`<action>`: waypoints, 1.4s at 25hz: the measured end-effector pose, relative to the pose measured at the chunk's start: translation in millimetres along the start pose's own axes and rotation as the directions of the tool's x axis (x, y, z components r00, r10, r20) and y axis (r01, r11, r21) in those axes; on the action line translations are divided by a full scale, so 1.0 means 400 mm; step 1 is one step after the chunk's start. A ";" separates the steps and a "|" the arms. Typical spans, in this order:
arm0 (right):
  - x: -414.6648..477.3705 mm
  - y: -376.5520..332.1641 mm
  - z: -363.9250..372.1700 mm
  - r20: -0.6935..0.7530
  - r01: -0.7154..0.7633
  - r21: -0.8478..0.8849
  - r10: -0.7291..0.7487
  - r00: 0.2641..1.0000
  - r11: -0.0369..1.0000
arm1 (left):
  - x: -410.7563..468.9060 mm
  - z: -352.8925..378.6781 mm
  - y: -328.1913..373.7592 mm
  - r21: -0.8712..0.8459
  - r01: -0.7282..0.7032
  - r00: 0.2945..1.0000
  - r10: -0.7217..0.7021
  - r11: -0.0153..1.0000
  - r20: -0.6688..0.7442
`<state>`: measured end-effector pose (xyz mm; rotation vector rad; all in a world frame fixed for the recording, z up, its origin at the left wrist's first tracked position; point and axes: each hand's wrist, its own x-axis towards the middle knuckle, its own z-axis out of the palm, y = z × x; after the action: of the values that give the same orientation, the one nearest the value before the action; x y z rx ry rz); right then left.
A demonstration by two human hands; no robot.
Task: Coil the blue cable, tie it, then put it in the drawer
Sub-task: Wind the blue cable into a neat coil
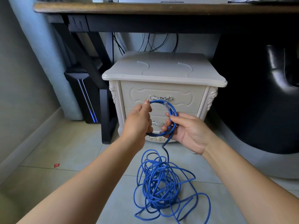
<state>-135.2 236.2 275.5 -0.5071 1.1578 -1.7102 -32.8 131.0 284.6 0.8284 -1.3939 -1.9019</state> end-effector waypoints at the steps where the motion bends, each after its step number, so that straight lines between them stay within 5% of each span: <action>1: 0.002 -0.006 0.002 -0.015 -0.013 -0.017 0.012 1.000 1.000 | -0.007 0.004 0.001 0.001 -0.033 0.999 0.033 0.999 0.012; 6: 0.005 -0.015 0.010 -0.024 -0.015 -0.086 0.013 1.000 0.996 | -0.024 0.013 0.000 0.016 -0.126 0.992 0.125 0.992 0.034; 11: 0.007 -0.032 0.005 -0.027 0.050 0.117 -0.047 0.999 0.992 | -0.016 0.000 -0.015 -0.148 0.089 0.994 -0.079 0.985 0.074; 13: 0.014 -0.040 -0.006 -0.065 0.070 0.033 -0.068 0.996 0.997 | -0.015 -0.007 -0.018 -0.162 0.184 0.973 -0.156 0.969 0.171; 15: 0.020 -0.038 -0.012 -0.106 0.081 -0.227 -0.107 0.989 0.971 | -0.009 -0.015 -0.014 -0.093 0.211 0.957 -0.186 0.973 0.222; 17: 0.022 -0.034 -0.004 -0.088 0.067 -0.564 -0.141 0.986 0.823 | -0.002 -0.018 -0.004 0.066 0.143 0.964 -0.154 0.987 0.216; 19: 0.020 -0.035 0.013 -0.038 0.077 -0.818 -0.186 0.982 0.570 | 0.002 -0.019 0.000 0.340 -0.074 0.965 -0.019 0.937 0.260; 21: 0.019 -0.038 0.025 0.011 0.094 -0.922 -0.216 0.976 0.376 | -0.001 -0.016 0.000 0.539 -0.267 0.942 0.098 0.799 0.322; 24: 0.015 -0.039 0.029 0.035 0.112 -0.952 -0.262 0.965 0.285 | -0.001 -0.013 -0.001 0.586 -0.309 0.937 0.136 0.749 0.322; 28: 0.021 -0.037 0.031 0.029 0.165 -0.915 -0.347 0.937 0.367 | -0.001 -0.004 0.014 0.678 -0.335 0.935 0.140 0.654 0.327; 30: 0.029 -0.038 0.031 -0.032 0.160 -0.834 -0.336 0.941 0.528 | -0.002 -0.005 0.019 0.689 -0.358 0.928 0.157 0.630 0.339; 33: 0.019 -0.042 0.024 -0.082 0.097 -0.556 -0.171 0.982 0.825 | 0.002 -0.011 0.017 0.636 -0.382 0.921 0.221 0.670 0.320; 35: 0.007 -0.043 -0.001 0.003 -0.020 -0.403 0.023 1.000 0.915 | 0.008 -0.018 0.013 0.614 -0.383 0.923 0.265 0.690 0.278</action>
<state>-145.2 235.2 289.6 -0.7479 1.5154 -1.4480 -28.4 123.2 287.4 0.6626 -2.2201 -1.2051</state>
